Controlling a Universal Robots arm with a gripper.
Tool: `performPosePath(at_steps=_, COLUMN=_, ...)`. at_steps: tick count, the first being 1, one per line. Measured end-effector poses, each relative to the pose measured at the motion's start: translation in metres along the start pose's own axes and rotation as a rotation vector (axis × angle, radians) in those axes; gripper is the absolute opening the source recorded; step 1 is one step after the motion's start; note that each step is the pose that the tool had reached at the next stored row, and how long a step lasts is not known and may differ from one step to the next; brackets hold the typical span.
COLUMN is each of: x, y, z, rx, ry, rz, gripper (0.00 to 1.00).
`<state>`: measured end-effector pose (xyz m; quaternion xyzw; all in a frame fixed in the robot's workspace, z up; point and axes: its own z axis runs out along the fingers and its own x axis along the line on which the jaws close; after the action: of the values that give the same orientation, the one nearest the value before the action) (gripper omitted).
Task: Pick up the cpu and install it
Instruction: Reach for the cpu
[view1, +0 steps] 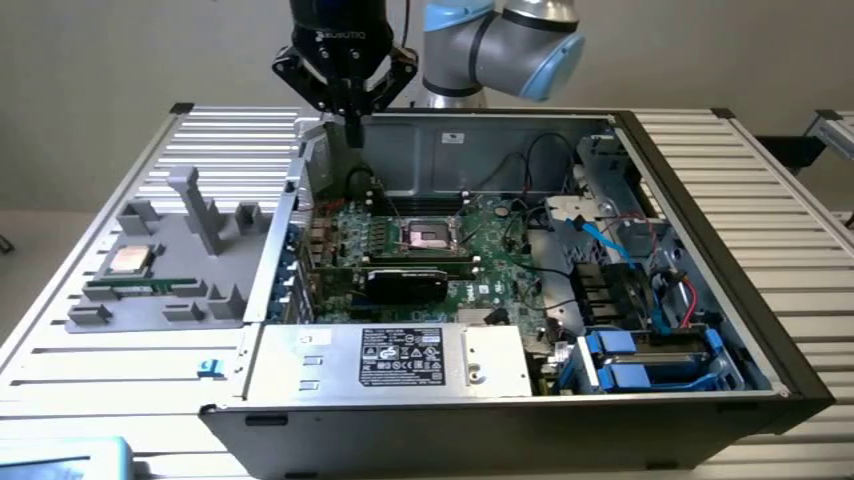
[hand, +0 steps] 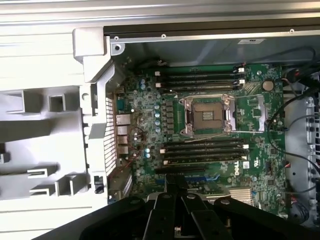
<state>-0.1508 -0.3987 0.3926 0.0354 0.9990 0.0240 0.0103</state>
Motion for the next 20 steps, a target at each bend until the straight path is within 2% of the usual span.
performPosePath(at_steps=14, x=0.064, y=-0.0044, z=-0.0014, rx=0.0, ry=0.0001, rz=0.0, gripper=0.11)
performPosePath(at_steps=20, x=0.091, y=-0.0059, z=-0.0019, rx=0.0003, ry=0.0042, rz=0.0, gripper=0.11)
